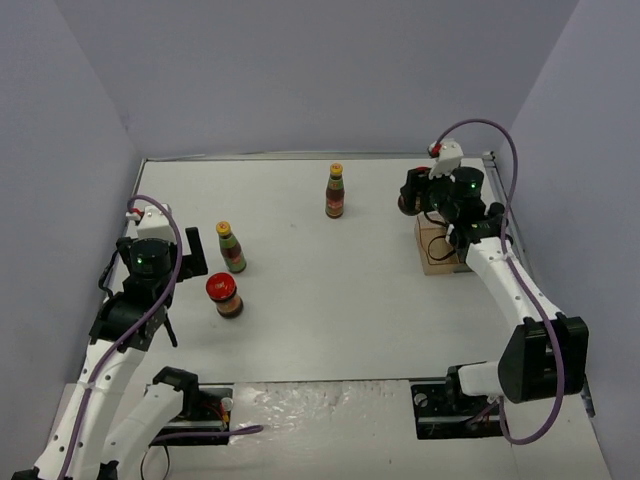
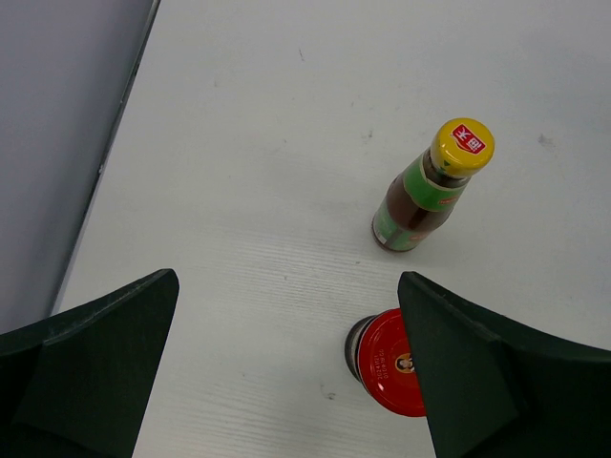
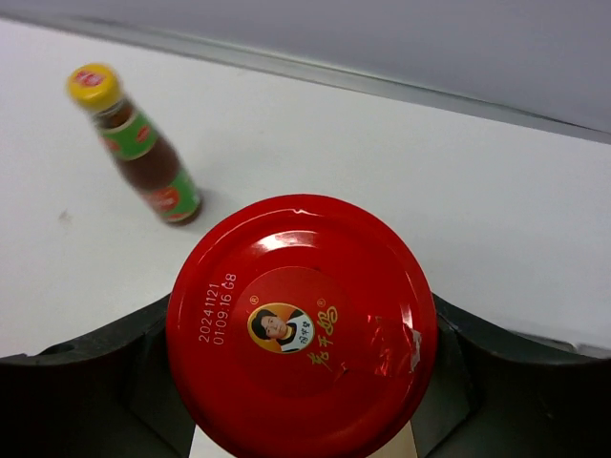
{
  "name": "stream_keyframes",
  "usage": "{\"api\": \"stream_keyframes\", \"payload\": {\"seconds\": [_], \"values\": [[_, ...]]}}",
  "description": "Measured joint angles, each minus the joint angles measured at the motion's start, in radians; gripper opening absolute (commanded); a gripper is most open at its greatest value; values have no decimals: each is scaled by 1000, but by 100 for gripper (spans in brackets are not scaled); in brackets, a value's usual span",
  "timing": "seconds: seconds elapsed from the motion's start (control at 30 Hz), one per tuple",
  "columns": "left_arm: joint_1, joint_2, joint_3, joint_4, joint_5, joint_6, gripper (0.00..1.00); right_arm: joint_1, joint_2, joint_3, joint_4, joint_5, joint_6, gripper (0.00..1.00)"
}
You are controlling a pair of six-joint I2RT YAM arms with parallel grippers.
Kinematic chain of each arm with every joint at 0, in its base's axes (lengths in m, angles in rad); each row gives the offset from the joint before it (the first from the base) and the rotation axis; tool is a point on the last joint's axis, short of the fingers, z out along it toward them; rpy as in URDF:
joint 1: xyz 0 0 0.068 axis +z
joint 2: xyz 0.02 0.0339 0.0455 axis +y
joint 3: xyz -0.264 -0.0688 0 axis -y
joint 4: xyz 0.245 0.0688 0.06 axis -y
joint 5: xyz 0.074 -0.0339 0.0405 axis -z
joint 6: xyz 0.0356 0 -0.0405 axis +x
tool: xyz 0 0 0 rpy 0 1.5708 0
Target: Organize the condiment bottles
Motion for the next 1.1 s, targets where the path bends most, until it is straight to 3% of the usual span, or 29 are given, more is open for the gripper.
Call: {"api": "stream_keyframes", "payload": {"seconds": [0.33, 0.97, 1.1], "values": [[-1, -18, 0, 0, 5, 0, 97, -170, 17, -87, -64, 180, 112, 0], [-4, -48, 0, 0, 8, 0, 97, -241, 222, -89, 90, 293, 165, 0], [-4, -48, 0, 0, 8, 0, 97, -241, 263, -89, 118, 292, 161, 10]]}}
